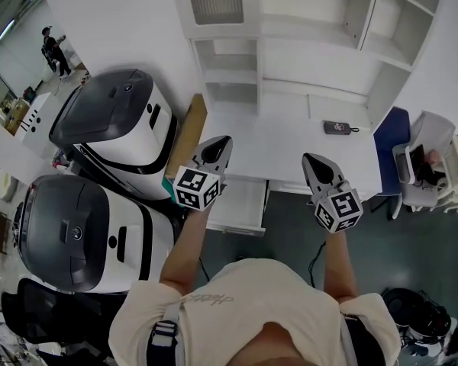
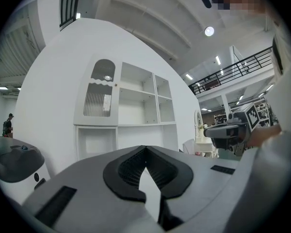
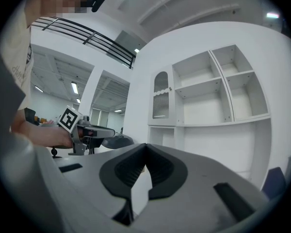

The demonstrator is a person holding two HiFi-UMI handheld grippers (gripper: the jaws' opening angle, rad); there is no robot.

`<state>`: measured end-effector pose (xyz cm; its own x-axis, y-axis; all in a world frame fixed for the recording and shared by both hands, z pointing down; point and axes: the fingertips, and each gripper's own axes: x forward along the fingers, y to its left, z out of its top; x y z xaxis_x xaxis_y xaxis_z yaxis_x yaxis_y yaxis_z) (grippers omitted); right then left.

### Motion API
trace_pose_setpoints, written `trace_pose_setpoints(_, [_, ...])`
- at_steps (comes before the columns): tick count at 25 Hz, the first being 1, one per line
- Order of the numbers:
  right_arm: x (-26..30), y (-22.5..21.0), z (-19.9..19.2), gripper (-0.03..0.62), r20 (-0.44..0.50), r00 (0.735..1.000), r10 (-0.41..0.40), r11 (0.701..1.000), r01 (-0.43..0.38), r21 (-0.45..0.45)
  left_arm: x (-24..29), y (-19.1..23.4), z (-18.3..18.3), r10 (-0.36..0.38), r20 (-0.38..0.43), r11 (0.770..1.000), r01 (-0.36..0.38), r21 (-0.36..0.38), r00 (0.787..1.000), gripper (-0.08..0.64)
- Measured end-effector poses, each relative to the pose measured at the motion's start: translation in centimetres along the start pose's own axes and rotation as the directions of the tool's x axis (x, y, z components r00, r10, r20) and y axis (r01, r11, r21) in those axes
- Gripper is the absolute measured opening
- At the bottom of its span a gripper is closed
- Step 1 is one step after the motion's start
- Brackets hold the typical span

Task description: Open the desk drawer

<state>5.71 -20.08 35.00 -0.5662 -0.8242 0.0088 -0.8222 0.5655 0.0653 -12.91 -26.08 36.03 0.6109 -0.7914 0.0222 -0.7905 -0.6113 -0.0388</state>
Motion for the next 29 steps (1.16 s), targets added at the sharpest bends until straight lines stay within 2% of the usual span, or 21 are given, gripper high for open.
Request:
trace_pose_setpoints(10, [0.0, 1.0, -0.9, 0.000, -0.027, 0.999, 0.017, 1.000, -0.017, 0.005, -0.4, -0.7, -0.5, -0.014, -0.007, 1.000, 0.014, -0.010, 1.000, 0.005])
trace_pose_setpoints(23, [0.1, 1.3, -1.8, 0.000, -0.057, 0.998, 0.027, 1.000, -0.028, -0.009, -1.2, -0.2, -1.2, 0.010, -0.003, 0.999, -0.010, -0.052, 1.000, 0.005])
trace_pose_setpoints(29, [0.3, 1.6, -2.2, 0.000, -0.056, 0.998, 0.028, 1.000, -0.028, -0.001, -0.9, -0.3, -1.2, 0.000, -0.010, 0.999, 0.000, -0.038, 1.000, 0.005])
